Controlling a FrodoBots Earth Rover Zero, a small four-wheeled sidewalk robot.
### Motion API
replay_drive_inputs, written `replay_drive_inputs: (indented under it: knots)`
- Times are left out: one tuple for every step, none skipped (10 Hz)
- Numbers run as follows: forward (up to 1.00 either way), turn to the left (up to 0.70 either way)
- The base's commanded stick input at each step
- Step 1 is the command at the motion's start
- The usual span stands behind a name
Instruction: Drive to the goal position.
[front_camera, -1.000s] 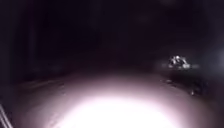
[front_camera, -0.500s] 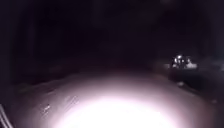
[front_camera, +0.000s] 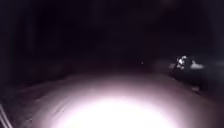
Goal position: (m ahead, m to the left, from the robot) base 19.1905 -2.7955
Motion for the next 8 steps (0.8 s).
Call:
replay_drive_inputs:
  knots:
    - [1.0, -0.27]
    - [1.0, -0.27]
    - [1.0, -0.27]
    - [1.0, -0.24]
    - [1.0, -0.11]
    - [1.0, 0.0]
    - [1.0, 0.0]
    - [1.0, 0.0]
